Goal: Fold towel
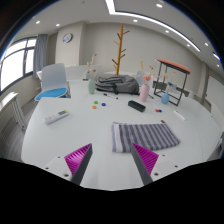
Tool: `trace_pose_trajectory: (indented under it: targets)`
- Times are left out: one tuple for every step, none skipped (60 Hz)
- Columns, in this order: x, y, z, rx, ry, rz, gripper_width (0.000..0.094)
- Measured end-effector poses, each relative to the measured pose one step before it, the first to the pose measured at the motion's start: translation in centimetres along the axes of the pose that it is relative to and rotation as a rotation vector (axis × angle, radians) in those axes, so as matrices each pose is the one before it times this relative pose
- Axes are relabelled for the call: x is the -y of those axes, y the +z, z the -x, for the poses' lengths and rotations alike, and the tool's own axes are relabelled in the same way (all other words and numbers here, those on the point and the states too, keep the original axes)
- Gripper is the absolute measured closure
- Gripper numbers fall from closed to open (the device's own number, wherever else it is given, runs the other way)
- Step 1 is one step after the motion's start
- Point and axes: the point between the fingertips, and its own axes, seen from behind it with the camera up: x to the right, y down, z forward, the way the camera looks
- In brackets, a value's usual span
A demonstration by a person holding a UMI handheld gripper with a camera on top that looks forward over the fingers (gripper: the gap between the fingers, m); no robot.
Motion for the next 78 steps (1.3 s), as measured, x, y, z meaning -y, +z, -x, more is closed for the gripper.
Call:
trace_pose_trajectory:
  targets:
    - [-0.090,0.834,-0.143,0.00007,0.0005,0.00505,0.0086]
    - [-0.036,0.785,0.076,0.00132,0.0020,0.00560,0.0088]
    - [-0.094,0.775,0.015,0.00281,0.0014,0.00478,0.0088]
    - [-0.047,0.761,0.020,0.00404,0.0009,0.00355,0.0087]
    - [-0.009,0.763,-0.023,0.00408,0.0004,0.00275,0.0088]
    - [0.014,0.783,-0.041,0.00292,-0.0005,0.00163,0.0087]
    - [0.001,0.761,-0.040,0.00200,-0.0010,0.00071,0.0088]
    - [0.031,0.731,-0.053,0.00175,-0.0019,0.00074,0.0086]
    - [0.066,0.779,-0.030,0.00226,-0.0023,0.00111,0.0087]
    - [0.033,0.661,-0.013,0.00234,-0.0026,0.00012,0.0087]
    - [0.004,0.646,-0.011,0.00209,-0.0027,0.00143,0.0087]
    - [-0.027,0.639,-0.045,0.00182,-0.0025,0.00248,0.0088]
    - [-0.022,0.621,-0.042,0.00092,-0.0023,0.00313,0.0088]
    - [0.004,0.601,-0.059,0.00053,-0.0013,0.00231,0.0087]
    - [-0.018,0.708,-0.067,0.00129,0.0010,0.00342,0.0088]
    - [-0.030,0.564,-0.023,0.00105,0.0008,0.00339,0.0089]
    - [-0.015,0.565,-0.036,0.00132,0.0006,0.00331,0.0090]
    - [0.000,0.560,-0.052,0.00074,0.0009,0.00318,0.0091]
    - [-0.009,0.543,-0.021,0.00094,0.0010,0.00315,0.0090]
    - [0.012,0.526,-0.046,0.00130,0.0012,0.00282,0.0091]
    - [-0.028,0.496,-0.020,0.00097,0.0013,0.00342,0.0092]
    - [-0.014,0.457,-0.013,0.00117,0.0009,0.00251,0.0095]
    - [-0.007,0.435,-0.029,0.00096,-0.0002,0.00236,0.0098]
    - [0.006,0.367,-0.014,0.00132,-0.0010,0.00364,0.0099]
    - [-0.038,0.364,-0.021,0.00030,-0.0016,0.00366,0.0102]
    - [-0.023,0.333,-0.012,0.00009,-0.0020,0.00270,0.0103]
    - [-0.028,0.314,-0.023,0.00009,-0.0022,0.00181,0.0104]
    - [-0.050,0.300,-0.017,-0.00041,-0.0020,0.00197,0.0108]
    - [-0.105,0.259,-0.009,0.00003,-0.0019,0.00346,0.0114]
    - [-0.097,0.264,0.003,0.00102,-0.0001,0.00415,0.0119]
    - [-0.116,0.126,-0.012,0.00306,0.0016,0.00475,0.0126]
    - [-0.128,0.185,0.046,0.00257,0.0025,0.00509,0.0134]
    - [-0.172,0.150,0.005,0.00165,0.0025,0.00543,0.0146]
    - [-0.171,0.148,-0.005,0.00055,0.0016,0.00555,0.0156]
    - [0.152,0.061,0.114,0.00591,0.0052,-0.00658,0.0170]
    - [0.100,0.064,-0.090,-0.00179,0.0044,-0.00664,0.0202]
    - [-0.103,0.052,-0.129,-0.00432,-0.0024,0.00235,0.0243]
    - [0.007,0.025,0.109,0.00631,0.0002,-0.00140,0.0292]
    - [-0.023,0.091,0.065,0.00660,-0.0002,0.00184,0.0363]
    - [0.087,0.002,0.067,0.00193,-0.0007,0.00096,0.0456]
    - [0.002,-0.029,-0.182,-0.00378,-0.0022,-0.00034,0.0571]
    - [-0.006,0.025,-0.389,-0.01399,-0.0037,-0.00050,0.0693]
    - [0.023,0.011,-0.585,-0.02686,-0.0048,-0.00087,0.0821]
    - [0.021,0.032,-0.997,-0.04059,-0.0093,-0.00114,0.0905]
    - [-0.031,-0.011,-0.718,-0.03331,-0.0033,0.00072,0.0900]
    - [-0.177,-0.006,-0.100,-0.01195,-0.0037,0.00731,0.0899]
    - [-0.044,-0.004,0.162,-0.00091,-0.0031,0.00278,0.0902]
    - [-0.030,0.014,-0.026,-0.00059,-0.0078,0.00148,0.0906]
    - [0.060,-0.120,0.349,-0.00026,-0.0062,0.00694,0.0906]
    - [-0.036,-0.219,0.188,0.00468,-0.0047,0.00613,0.0907]
    - [-0.020,-0.189,0.323,0.00854,0.0046,0.00723,0.0907]
    - [0.066,-0.248,0.579,0.01561,0.0171,0.00970,0.0908]
    - [0.032,-0.251,0.711,0.02063,0.0218,0.01090,0.0909]
    - [-0.045,-0.226,0.784,0.02289,0.0195,0.01310,0.0908]
    - [-0.074,-0.262,0.746,0.02041,0.0147,0.01406,0.0908]
    - [-0.013,-0.311,0.652,0.01638,0.0113,0.01268,0.0908]
    - [0.117,-0.365,0.596,0.01417,0.0097,0.00800,0.0908]
    - [0.213,-0.436,0.651,0.01563,0.0079,0.00417,0.0908]
    - [0.282,-0.473,0.687,0.01859,0.0050,0.00179,0.0908]
    - [0.367,-0.546,0.707,0.01998,0.0043,-0.00140,0.0908]
    - [0.471,-0.573,0.683,0.01945,0.0073,-0.00435,0.0908]
    - [0.173,-0.683,0.389,0.01655,0.0071,-0.00800,0.0908]
    - [0.552,-0.602,0.551,0.02130,0.0113,-0.00513,0.0908]
    - [0.545,-0.520,0.627,0.02124,0.0107,-0.00545,0.0908]
    - [0.590,-0.579,0.566,0.02059,0.0099,-0.00586,0.0908]
    - [0.640,-0.550,0.480,0.01783,0.0112,-0.00725,0.0908]
    - [0.709,-0.566,0.387,0.01441,0.0130,-0.00955,0.0908]
    - [0.761,-0.577,0.250,0.01153,0.0126,-0.01143,0.0908]
    - [0.817,-0.558,0.141,0.00859,0.0102,-0.01223,0.0908]
    - [0.852,-0.549,0.045,0.00584,0.0090,-0.01295,0.0908]
    - [0.944,-0.407,0.338,-0.00271,0.0112,-0.01222,0.0909]
    - [0.765,-0.401,-0.204,0.00101,0.0111,-0.01533,0.0909]
    - [0.825,-0.461,-0.353,0.00009,0.0125,-0.01327,0.0908]
    - [0.644,-0.422,-0.289,-0.00269,0.0154,-0.01137,0.0908]
    - [0.610,-0.369,-0.373,-0.00241,0.0159,-0.00872,0.0908]
    - [0.572,-0.352,-0.378,-0.00245,0.0152,-0.00729,0.0908]
    - [0.581,-0.314,-0.433,-0.00313,0.0137,-0.00794,0.0908]
    - [0.593,-0.259,-0.495,-0.00466,0.0113,-0.00859,0.0908]
